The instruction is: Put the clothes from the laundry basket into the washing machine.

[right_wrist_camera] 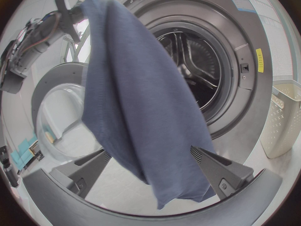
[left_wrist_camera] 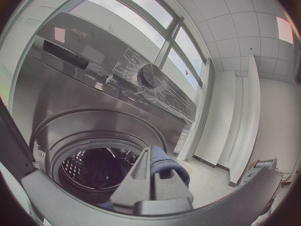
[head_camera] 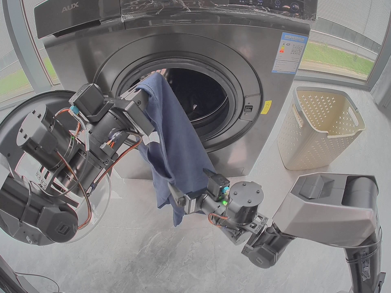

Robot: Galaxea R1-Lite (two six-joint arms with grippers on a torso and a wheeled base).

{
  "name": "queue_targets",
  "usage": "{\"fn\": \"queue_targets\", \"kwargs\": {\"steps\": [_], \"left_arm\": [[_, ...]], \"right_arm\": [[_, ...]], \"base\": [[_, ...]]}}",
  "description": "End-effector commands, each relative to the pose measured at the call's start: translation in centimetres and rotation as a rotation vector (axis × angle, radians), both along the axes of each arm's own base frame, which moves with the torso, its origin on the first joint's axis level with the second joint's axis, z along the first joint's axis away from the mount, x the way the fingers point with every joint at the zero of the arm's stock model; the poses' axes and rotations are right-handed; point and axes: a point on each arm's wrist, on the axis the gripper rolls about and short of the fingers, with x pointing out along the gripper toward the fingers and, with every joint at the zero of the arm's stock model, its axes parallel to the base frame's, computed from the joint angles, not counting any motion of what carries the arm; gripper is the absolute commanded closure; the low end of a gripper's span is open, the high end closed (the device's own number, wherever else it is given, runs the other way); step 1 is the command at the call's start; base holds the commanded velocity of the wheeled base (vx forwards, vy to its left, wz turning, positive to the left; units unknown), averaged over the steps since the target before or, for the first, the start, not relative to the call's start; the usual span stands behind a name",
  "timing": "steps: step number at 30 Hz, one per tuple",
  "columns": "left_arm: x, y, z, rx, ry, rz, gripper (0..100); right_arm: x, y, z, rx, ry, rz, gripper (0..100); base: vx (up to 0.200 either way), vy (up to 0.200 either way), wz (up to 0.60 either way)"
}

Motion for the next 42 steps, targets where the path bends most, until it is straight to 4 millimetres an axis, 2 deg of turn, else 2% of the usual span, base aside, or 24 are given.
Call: {"fn": "queue_targets", "kwargs": {"steps": [1,6,16,19,22,29,35,42], "left_arm": [[-0.6,-0.5,0.0,0.001,-0.001,-0.026,100],[-0.9,-0.9,-0.1,0.002,0.004,-0.042,100],[-0.9,-0.9,-0.1,0.003,0.003,-0.043,100],[-0.9,-0.9,0.0,0.001,0.001,-0.043,100],[-1.5,-0.5,0.7,-0.010,-0.021,-0.049,100],[-1.8,-0.6,0.9,-0.015,-0.025,-0.057,100],[-1.8,-0.6,0.9,-0.016,-0.025,-0.059,100],[-2.0,-0.9,0.8,-0.017,-0.022,-0.072,100]], "right_arm": [[3.5,-1.5,-1.0,0.009,-0.015,-0.081,0],[4.6,-1.9,-0.8,0.029,-0.037,-0.085,0],[4.5,-1.3,-0.2,0.045,-0.066,-0.036,0],[4.9,-0.7,0.0,0.063,-0.087,-0.023,0],[5.5,0.0,-0.8,0.063,-0.099,0.011,0],[6.5,1.1,-1.5,0.078,-0.138,0.039,0],[6.6,2.2,-0.9,0.107,-0.170,0.055,0],[7.0,2.7,-1.2,0.123,-0.182,0.046,0]], "base": [[0.000,0.000,0.00],[0.000,0.000,0.00],[0.000,0.000,0.00],[0.000,0.000,0.00],[0.000,0.000,0.00],[0.000,0.000,0.00],[0.000,0.000,0.00],[0.000,0.000,0.00]]}}
